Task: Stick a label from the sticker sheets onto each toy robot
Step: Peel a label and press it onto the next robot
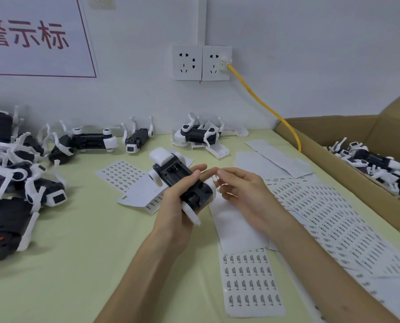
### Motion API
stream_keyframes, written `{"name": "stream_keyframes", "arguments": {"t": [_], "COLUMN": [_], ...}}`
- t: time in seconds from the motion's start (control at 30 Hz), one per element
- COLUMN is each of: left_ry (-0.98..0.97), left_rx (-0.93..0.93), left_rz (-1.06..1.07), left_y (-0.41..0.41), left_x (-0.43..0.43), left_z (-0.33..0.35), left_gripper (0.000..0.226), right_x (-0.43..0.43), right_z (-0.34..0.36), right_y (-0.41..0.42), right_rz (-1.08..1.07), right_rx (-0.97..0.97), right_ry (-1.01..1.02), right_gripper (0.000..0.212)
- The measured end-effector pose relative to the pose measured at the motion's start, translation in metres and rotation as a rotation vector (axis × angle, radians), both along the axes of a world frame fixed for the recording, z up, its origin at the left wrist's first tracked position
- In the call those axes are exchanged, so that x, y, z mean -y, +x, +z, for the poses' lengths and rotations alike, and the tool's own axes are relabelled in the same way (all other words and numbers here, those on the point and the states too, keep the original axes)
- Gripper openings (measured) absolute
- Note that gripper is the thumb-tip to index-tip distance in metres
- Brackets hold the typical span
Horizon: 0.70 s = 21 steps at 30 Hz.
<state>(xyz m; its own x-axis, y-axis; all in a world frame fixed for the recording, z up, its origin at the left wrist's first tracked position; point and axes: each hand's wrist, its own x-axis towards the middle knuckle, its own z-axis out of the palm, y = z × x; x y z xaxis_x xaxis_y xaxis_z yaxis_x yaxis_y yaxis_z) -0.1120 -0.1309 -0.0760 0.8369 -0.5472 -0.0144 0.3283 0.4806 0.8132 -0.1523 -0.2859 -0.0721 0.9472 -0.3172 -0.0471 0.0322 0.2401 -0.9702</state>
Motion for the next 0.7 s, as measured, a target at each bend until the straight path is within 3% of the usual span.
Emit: {"name": "stream_keyframes", "arguments": {"t": [0.1, 0.17, 0.23, 0.3, 0.37, 0.53, 0.7], "left_ry": [0.015, 0.034, 0.052, 0.073, 0.082, 0.025, -0.117], "left_rx": [0.008, 0.021, 0.033, 0.045, 0.036, -0.122, -0.335], "left_rz": [0.0, 0.002, 0.01, 0.04, 0.094, 0.188, 0.241], "left_y": [0.0, 0.001, 0.001, 0.002, 0.001, 0.0, 0.004], "left_x": [-0.001, -0.001, 0.0, 0.001, 0.002, 0.0, -0.002], "left_z": [0.0, -0.001, -0.002, -0.004, -0.004, 0.007, 0.009], "left_gripper": [0.042, 0.041, 0.04, 0.04, 0.039, 0.023, 0.052], "right_x": [0.001, 0.0, -0.001, -0.001, -0.001, 0.004, 0.005], "right_z": [-0.001, -0.001, -0.001, -0.002, 0.0, 0.01, 0.011], "right_y": [0.0, 0.0, 0.0, -0.001, -0.002, -0.003, -0.003], "right_rz": [-0.016, -0.045, -0.141, -0.303, -0.407, -0.286, -0.099], "right_rx": [0.012, 0.031, 0.071, 0.155, 0.238, 0.185, 0.095], "right_ry": [0.003, -0.035, -0.194, -0.45, -0.512, -0.159, 0.073], "right_gripper": [0.023, 0.011, 0.003, 0.012, 0.016, 0.007, 0.027]}}
